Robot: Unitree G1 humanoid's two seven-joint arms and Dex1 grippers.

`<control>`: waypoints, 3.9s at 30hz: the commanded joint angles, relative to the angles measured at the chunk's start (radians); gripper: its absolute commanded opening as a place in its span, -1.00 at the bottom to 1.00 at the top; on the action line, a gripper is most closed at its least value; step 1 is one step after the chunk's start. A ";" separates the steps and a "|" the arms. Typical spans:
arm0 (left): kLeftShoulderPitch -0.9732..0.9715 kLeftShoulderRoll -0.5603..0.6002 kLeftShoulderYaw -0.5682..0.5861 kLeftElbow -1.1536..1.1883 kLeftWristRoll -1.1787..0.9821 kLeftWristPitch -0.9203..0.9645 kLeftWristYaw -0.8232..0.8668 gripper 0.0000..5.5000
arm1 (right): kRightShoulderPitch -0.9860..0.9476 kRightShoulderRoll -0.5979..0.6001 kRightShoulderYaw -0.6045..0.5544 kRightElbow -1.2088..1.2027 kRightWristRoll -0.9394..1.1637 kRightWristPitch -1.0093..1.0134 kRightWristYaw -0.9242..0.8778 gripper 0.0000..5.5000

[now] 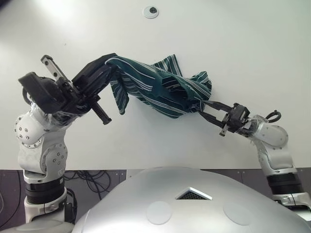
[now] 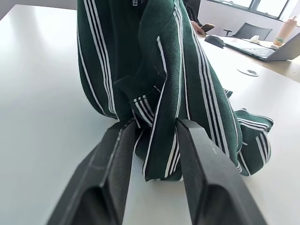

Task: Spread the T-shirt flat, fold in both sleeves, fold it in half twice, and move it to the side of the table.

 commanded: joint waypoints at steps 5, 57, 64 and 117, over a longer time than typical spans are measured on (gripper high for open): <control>0.003 -0.005 0.011 -0.001 0.011 -0.005 -0.012 -1.00 | -0.043 0.026 -0.005 0.061 -0.106 -0.022 -0.085 -0.43; -1.718 0.052 -0.296 1.813 0.937 -0.527 0.223 -1.00 | -1.625 -0.123 0.008 1.123 -0.744 -0.318 -0.716 -0.99; -0.994 0.188 -0.251 1.245 0.451 -0.442 -0.452 -1.00 | -0.850 -0.306 0.157 0.416 -0.202 -0.443 -0.140 -0.99; -0.794 -0.164 -0.499 1.069 0.703 0.062 0.058 -0.51 | 0.002 -0.302 -0.167 -0.255 0.233 0.172 0.217 -0.57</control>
